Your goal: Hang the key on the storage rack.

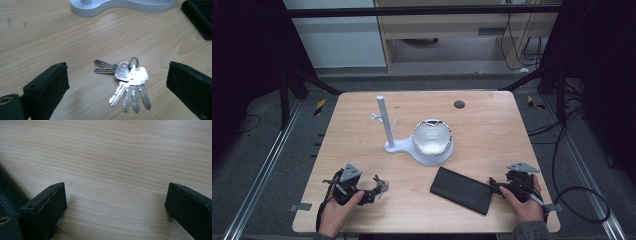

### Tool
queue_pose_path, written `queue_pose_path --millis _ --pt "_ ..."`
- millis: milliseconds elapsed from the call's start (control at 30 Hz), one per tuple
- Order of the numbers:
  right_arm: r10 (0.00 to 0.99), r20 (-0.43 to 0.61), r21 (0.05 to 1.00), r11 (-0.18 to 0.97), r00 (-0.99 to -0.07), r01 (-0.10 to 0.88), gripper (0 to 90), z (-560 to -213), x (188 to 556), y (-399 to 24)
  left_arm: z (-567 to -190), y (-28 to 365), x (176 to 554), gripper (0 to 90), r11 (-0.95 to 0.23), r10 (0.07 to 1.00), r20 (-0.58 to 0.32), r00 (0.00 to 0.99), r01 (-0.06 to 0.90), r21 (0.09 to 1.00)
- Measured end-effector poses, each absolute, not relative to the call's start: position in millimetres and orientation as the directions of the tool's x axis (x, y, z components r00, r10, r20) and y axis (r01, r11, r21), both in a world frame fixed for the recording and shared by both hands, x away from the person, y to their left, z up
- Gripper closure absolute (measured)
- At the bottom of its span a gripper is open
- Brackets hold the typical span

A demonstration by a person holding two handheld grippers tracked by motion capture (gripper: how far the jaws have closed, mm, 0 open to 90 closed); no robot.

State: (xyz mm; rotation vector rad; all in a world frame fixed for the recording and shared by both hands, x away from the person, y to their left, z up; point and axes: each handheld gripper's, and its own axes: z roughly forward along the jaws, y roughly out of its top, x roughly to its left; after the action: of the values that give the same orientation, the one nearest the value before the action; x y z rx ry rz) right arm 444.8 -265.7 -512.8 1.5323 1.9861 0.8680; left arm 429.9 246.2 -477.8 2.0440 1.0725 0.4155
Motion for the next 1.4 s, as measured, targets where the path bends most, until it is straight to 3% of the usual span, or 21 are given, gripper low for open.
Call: queue_pose_path --millis 167,333,467,533,667,967,1133,1233,1300,1333,1400 --pt "0.968 -0.001 0.730 0.173 -0.253 0.661 3.6 -513 445 -265 -469 231 428 3.9 -0.426 0.771 -0.017 0.636 0.536 0.729" --pt "0.969 0.001 0.730 0.167 -0.246 0.662 3.8 -513 445 -264 -457 217 434 4.7 -0.531 0.732 0.000 0.681 0.571 0.626" --pt "0.968 0.001 0.731 0.171 -0.252 0.661 3.3 -513 446 -265 -458 209 441 12.0 -0.609 0.711 0.036 0.703 0.589 0.531" --pt "0.967 0.000 0.730 0.173 -0.254 0.661 3.1 -513 446 -265 -464 208 445 15.9 -0.620 0.704 0.010 0.710 0.607 0.497" --pt "0.967 0.000 0.730 0.173 -0.254 0.661 3.1 -513 446 -265 -473 211 447 29.7 -0.630 0.708 0.004 0.707 0.628 0.456" --pt "0.969 -0.003 0.731 0.172 -0.249 0.660 3.5 -513 446 -264 -476 213 454 36.1 -0.621 0.715 -0.014 0.699 0.644 0.446" --pt "0.969 -0.003 0.731 0.172 -0.249 0.660 3.5 -513 446 -264 -474 213 455 47.6 -0.625 0.717 -0.003 0.697 0.644 0.442" --pt "0.969 -0.001 0.730 0.169 -0.247 0.662 3.6 -513 445 -264 -473 210 455 64.3 -0.637 0.714 0.017 0.699 0.640 0.430" --pt "0.970 -0.003 0.731 0.169 -0.245 0.661 3.8 -513 445 -263 -472 207 454 68.2 -0.654 0.699 0.022 0.715 0.626 0.425" --pt "0.970 -0.003 0.731 0.167 -0.242 0.661 4.0 -513 444 -263 -472 206 453 76.8 -0.661 0.693 0.026 0.721 0.620 0.423" --pt "0.970 -0.003 0.731 0.167 -0.242 0.661 4.0 -513 444 -263 -472 204 452 80.0 -0.670 0.687 0.031 0.726 0.615 0.416"
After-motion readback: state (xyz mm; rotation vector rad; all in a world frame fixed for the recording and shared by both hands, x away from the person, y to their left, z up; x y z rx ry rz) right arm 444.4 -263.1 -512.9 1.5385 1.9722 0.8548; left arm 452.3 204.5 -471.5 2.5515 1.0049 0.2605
